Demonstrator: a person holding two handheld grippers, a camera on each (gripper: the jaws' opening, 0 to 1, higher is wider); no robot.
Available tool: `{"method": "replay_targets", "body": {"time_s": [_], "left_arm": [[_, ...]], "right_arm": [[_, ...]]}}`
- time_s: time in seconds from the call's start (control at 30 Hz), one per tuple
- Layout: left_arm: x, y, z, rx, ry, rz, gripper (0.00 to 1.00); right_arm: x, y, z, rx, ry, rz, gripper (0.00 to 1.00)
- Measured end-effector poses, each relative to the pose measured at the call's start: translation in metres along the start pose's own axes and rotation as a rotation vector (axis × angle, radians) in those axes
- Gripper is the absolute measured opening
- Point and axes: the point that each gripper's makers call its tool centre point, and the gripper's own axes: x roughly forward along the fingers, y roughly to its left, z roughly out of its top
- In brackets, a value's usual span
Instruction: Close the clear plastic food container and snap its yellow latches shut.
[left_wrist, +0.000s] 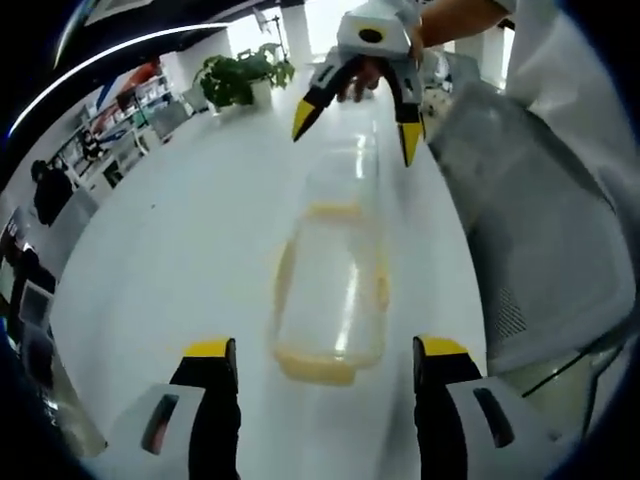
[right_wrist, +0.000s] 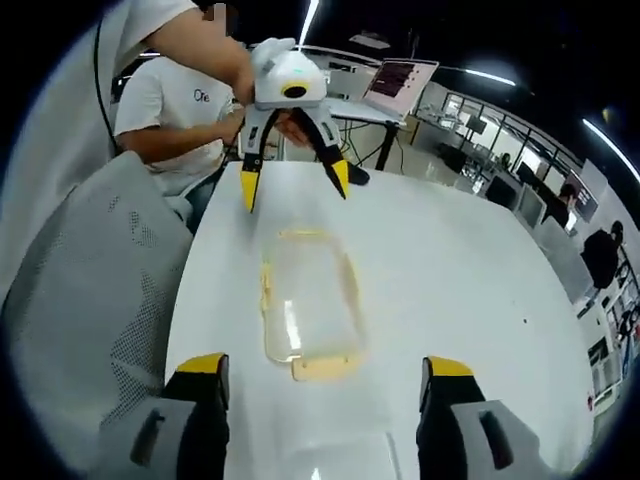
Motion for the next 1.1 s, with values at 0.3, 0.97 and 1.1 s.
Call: {"method": "replay_targets", "body": {"time_s": [0.3,0.97,1.1], "left_arm": [[0.010,0.004,-0.013,0.007,0.027,-0.024,0.70],[0.025,0.001,-0.034,0.028,0.089,-0.105,0.58],[0.028,0.003,-0.037,0.030,0.096,-0.111,0.57]], "right_arm": [[0.010,-0.001,-0.007,-0.011,0.040,0.026,0.72],[0.032,-0.002,-0.016,-0.037,0.093,0.105,0.55],[0.035,-0.001,-0.021,-0.052,0.115,0.118,0.56]]}}
